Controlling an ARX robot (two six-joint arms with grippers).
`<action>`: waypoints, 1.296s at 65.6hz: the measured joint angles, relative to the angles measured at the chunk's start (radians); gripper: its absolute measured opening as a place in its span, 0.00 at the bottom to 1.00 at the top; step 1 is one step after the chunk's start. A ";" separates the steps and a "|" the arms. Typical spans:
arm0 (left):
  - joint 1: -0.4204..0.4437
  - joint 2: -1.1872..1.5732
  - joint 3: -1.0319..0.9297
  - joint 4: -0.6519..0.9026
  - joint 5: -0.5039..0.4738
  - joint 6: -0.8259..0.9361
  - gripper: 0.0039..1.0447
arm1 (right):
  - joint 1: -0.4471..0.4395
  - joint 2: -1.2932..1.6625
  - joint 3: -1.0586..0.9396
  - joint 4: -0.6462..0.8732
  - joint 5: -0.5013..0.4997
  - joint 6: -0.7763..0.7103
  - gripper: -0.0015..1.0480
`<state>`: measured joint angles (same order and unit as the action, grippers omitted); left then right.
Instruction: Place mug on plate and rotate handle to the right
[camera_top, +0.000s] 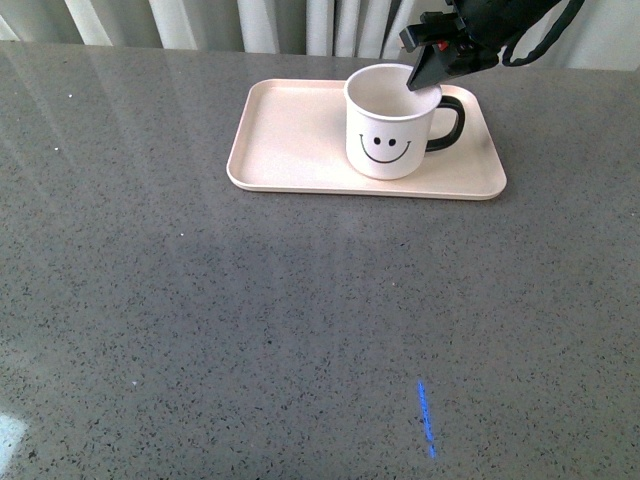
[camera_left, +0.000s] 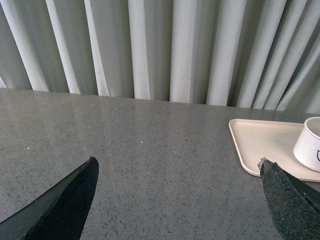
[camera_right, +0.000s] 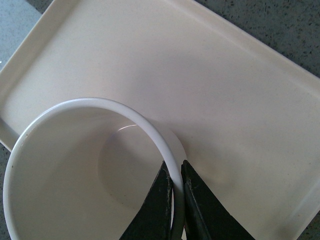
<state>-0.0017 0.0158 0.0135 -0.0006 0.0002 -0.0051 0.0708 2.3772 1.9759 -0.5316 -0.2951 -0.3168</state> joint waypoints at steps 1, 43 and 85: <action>0.000 0.000 0.000 0.000 0.000 0.000 0.91 | 0.000 0.000 0.001 0.002 -0.001 0.000 0.02; 0.000 0.000 0.000 0.000 0.000 0.000 0.91 | -0.002 0.005 -0.010 0.036 -0.017 -0.027 0.26; 0.000 0.000 0.000 0.000 0.000 0.000 0.91 | -0.047 -0.211 -0.254 0.292 -0.138 -0.039 0.91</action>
<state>-0.0017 0.0158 0.0135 -0.0006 0.0002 -0.0048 0.0242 2.1666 1.7214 -0.2398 -0.4328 -0.3553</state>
